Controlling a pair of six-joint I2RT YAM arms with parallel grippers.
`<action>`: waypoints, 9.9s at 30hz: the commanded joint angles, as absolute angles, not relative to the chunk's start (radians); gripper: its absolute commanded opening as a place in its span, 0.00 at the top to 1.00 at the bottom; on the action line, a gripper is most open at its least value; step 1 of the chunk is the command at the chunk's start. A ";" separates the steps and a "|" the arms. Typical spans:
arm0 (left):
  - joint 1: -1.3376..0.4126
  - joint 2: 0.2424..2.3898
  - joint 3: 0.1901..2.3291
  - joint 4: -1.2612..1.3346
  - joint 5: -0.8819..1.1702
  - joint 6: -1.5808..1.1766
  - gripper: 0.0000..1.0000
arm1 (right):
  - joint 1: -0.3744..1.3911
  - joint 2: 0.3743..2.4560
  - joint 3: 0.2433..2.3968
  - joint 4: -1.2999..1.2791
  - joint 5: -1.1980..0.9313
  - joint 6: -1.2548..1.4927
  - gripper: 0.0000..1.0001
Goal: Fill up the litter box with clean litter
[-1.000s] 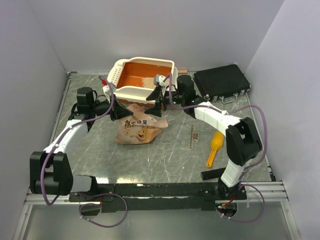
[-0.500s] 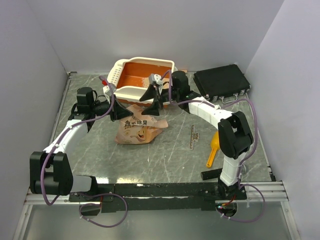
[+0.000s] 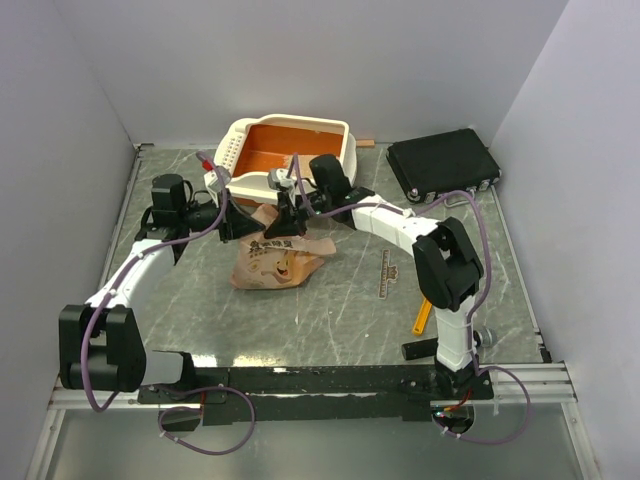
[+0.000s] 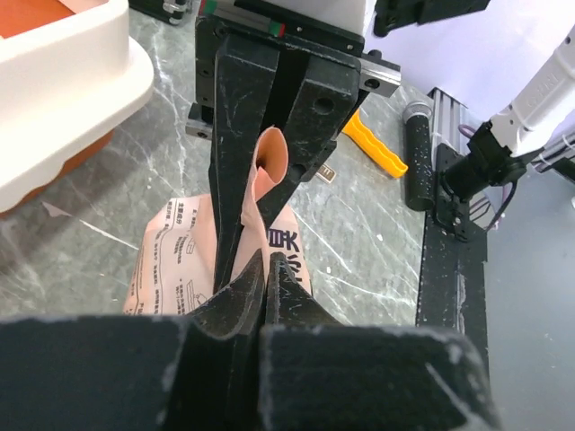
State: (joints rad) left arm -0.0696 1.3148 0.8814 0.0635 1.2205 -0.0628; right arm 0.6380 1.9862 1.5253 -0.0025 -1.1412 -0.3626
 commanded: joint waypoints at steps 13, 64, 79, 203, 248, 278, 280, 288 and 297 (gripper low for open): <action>-0.084 0.951 1.011 -0.165 0.154 -0.163 0.66 | 0.709 1.683 1.684 -0.271 -0.614 -0.357 1.00; -0.109 0.699 0.772 -0.270 0.106 -0.247 0.66 | 1.000 2.066 2.238 -0.697 0.164 0.035 0.59; -0.115 0.719 0.770 -0.262 0.156 -0.261 0.66 | 0.728 1.389 1.551 -0.493 0.086 0.008 0.17; -0.181 0.769 0.764 -0.252 0.265 -0.288 0.56 | 0.703 1.417 1.097 -0.012 -0.494 -0.008 1.00; -0.181 0.773 0.765 -0.256 0.262 -0.288 0.55 | 0.988 1.563 1.144 -0.247 0.198 -0.011 0.50; -0.183 0.767 0.764 -0.229 0.339 -0.275 0.55 | 0.821 1.443 1.045 -0.170 -0.228 -0.089 0.27; -0.183 0.758 0.758 -0.190 0.392 -0.273 0.52 | 0.821 1.445 1.043 -0.179 -0.273 -0.089 0.26; -0.184 0.879 0.853 -0.192 0.528 -0.229 0.46 | 0.821 1.375 0.957 -0.146 -0.288 -0.100 0.25; -0.183 1.119 1.107 -0.253 0.682 -0.011 0.30 | 0.827 1.307 0.936 -0.133 -0.330 -0.098 0.23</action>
State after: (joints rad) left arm -0.1795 1.0138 0.9535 -0.2310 0.5320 -0.1734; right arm 0.8185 1.3312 0.9283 -0.1715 -0.2863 -0.0914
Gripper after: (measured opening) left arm 0.680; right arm 0.765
